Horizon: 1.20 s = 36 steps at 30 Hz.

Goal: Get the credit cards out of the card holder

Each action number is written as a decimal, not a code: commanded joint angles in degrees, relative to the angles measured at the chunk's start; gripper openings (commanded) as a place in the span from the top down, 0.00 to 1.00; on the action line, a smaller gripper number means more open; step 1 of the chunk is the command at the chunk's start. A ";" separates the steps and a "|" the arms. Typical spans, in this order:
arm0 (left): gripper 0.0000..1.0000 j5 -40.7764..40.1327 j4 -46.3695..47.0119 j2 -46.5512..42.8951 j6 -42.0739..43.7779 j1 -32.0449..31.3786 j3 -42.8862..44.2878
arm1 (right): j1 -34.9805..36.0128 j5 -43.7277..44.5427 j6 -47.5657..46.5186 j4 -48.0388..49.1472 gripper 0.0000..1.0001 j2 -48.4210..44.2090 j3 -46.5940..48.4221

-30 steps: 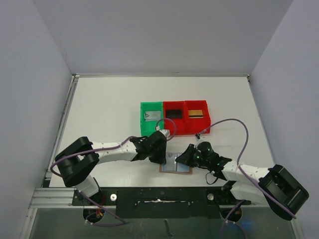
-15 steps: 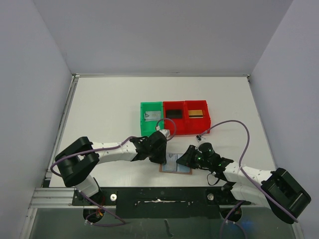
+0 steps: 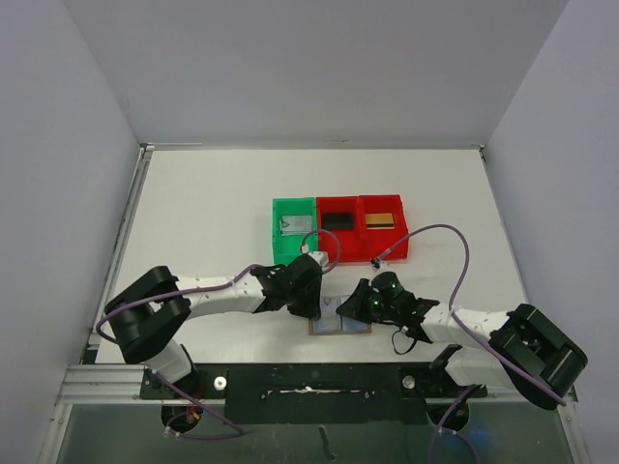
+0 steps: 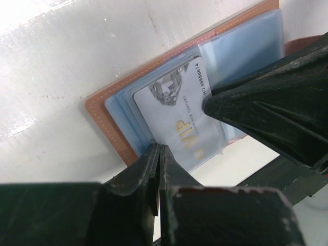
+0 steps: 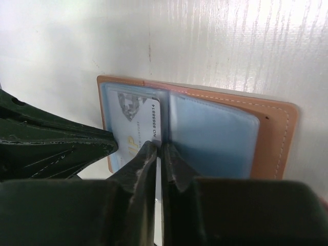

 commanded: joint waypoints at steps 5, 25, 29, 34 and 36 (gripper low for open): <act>1.00 -0.30 1.33 0.35 0.42 -0.56 -1.29 | 0.16 -1.39 -0.23 3.57 1.00 -4.69 -2.09; 1.00 -1.32 0.03 0.85 0.83 -0.50 -0.49 | -7.47 -6.73 -2.55 0.29 1.00 -11.97 -6.11; 1.00 -2.46 -0.43 -0.78 0.77 -0.47 -0.53 | -8.73 -5.33 -2.49 -1.83 1.00 -13.40 -6.74; 0.94 -3.77 -0.06 -3.76 0.70 -0.60 -0.68 | -10.42 -5.50 -3.69 -4.16 1.00 -13.98 -6.89; 0.84 -4.48 2.04 -5.90 0.76 -0.56 -1.76 | -10.55 -6.10 -3.75 -3.78 1.00 -14.26 -7.01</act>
